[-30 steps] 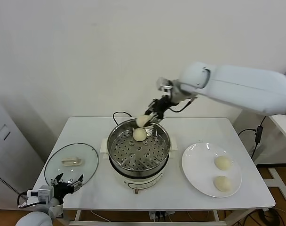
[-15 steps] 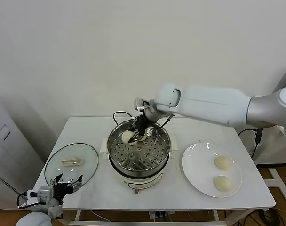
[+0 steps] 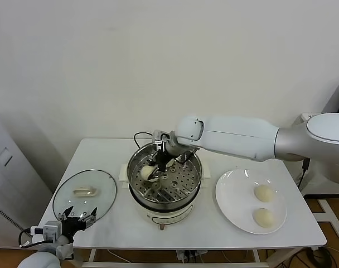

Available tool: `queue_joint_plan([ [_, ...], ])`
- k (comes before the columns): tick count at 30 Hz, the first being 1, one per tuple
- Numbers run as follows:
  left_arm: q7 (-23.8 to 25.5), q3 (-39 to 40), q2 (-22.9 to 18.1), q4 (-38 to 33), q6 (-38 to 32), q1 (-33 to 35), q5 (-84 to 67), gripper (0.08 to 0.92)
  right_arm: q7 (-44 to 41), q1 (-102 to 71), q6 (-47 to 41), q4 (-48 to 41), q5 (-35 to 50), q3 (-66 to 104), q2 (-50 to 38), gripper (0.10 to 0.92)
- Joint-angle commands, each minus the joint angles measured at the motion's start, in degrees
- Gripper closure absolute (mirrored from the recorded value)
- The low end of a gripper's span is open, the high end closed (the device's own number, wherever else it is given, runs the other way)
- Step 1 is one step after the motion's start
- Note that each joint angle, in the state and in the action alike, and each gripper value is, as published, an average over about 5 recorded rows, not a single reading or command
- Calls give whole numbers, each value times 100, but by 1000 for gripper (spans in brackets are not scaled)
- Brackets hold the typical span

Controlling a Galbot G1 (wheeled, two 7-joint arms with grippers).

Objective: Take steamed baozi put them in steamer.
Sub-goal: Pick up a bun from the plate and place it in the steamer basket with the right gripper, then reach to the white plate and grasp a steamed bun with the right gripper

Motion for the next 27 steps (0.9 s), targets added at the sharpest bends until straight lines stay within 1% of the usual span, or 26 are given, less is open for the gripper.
queue_joint_plan([
  [1, -2, -3, -8, -5, 4, 0, 1, 177, 144, -185, -20, -84, -37, 58, 73, 586],
  [3, -3, 1, -13, -3, 5, -3, 1, 177, 175, -204, -14, -106, -21, 88, 93, 566],
  [5, -3, 4, -16, -3, 5, -2, 1, 177, 196, -216, -7, -112, -14, 107, 103, 522],
  [10, -1, -8, -2, -3, -2, 24, 0, 177, 136, -65, -7, 19, 27, 168, -20, 375],
  [13, 0, -24, 14, -11, -7, 37, 0, 177, -135, 265, 19, 223, 63, 159, -328, 290],
  [16, 0, -40, 23, -35, -4, 47, 0, 177, -643, 837, 90, 505, 16, 4, -819, 226],
  [19, -1, -47, 29, -56, 1, 49, 2, 177, -1241, 1477, 204, 809, -52, -325, -1417, 206],
  [22, -4, -49, 37, -82, 8, 51, 3, 177, -1796, 1992, 388, 1053, -217, -737, -2004, 203],
  [27, -10, -51, 52, -137, 19, 66, 2, 177, -2501, 2571, 808, 1328, -968, -1455, -2991, 203],
])
